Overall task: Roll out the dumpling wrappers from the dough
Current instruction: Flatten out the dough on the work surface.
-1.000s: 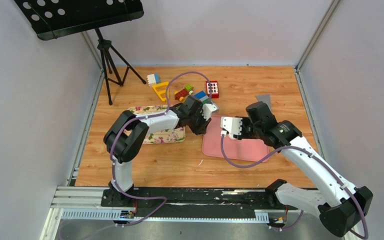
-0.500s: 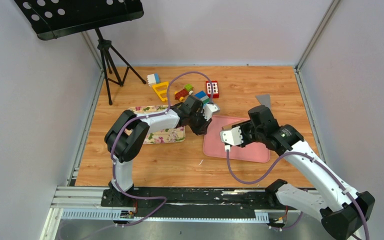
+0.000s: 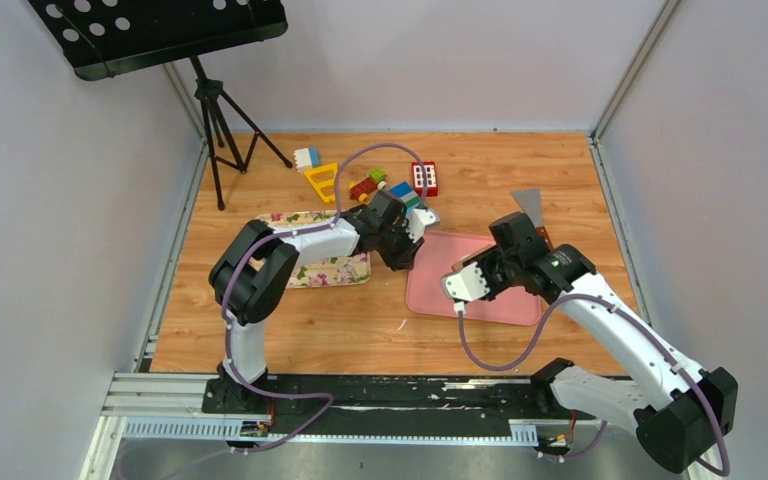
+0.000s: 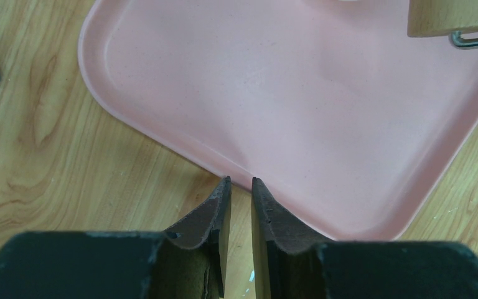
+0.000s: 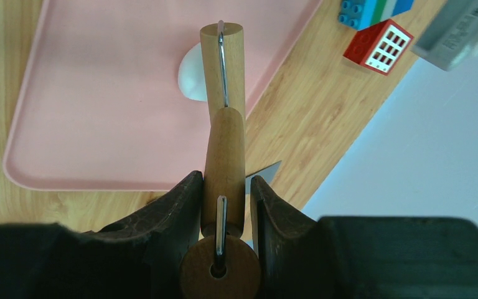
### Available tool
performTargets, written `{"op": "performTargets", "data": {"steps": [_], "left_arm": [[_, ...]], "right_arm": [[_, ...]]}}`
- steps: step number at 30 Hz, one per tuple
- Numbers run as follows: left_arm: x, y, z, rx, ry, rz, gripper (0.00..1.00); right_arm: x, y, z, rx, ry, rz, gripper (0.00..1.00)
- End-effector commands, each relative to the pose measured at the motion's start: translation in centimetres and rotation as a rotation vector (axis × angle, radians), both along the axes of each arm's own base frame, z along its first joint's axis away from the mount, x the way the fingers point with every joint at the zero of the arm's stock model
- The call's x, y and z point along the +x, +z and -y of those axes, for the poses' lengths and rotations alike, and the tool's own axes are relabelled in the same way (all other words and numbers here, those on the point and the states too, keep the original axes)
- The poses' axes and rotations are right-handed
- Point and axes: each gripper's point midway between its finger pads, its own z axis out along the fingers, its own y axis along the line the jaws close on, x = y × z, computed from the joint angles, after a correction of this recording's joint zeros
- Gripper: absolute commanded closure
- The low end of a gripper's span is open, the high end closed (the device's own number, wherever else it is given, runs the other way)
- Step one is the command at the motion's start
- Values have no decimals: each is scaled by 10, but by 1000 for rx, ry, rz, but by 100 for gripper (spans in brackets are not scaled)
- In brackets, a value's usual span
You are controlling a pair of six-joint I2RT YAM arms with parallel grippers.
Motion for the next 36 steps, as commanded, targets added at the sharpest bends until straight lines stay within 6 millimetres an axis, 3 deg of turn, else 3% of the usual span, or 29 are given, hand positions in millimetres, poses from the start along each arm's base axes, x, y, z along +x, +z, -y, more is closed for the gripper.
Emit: {"op": "performTargets", "data": {"steps": [1,10,14,17,20,26,29,33,36], "left_arm": [[-9,-11,1,18,-30,-41,75],[-8,-10,1,15,-27,-43,75],[-9,-10,1,15,-28,-42,76],[-8,-9,1,11,-29,-41,76],[-9,-9,2,7,-31,-45,76],[-10,-9,4,2,-34,-52,76],[-10,-9,4,2,-34,-56,76],[-10,-7,4,-1,-34,-53,76],[-10,-6,4,-1,-35,-52,76]], "right_arm": [[-10,-16,4,-49,60,-42,100],[-18,-63,5,-92,48,-169,100],[-17,-71,3,-86,23,-201,100],[-21,-65,-1,-54,38,-206,100],[-26,-45,-1,-33,36,-200,100],[-28,40,-14,142,24,-89,100],[-13,61,-18,184,-15,-25,100],[16,47,-20,164,-65,47,100],[29,22,-20,116,-76,42,100]]}}
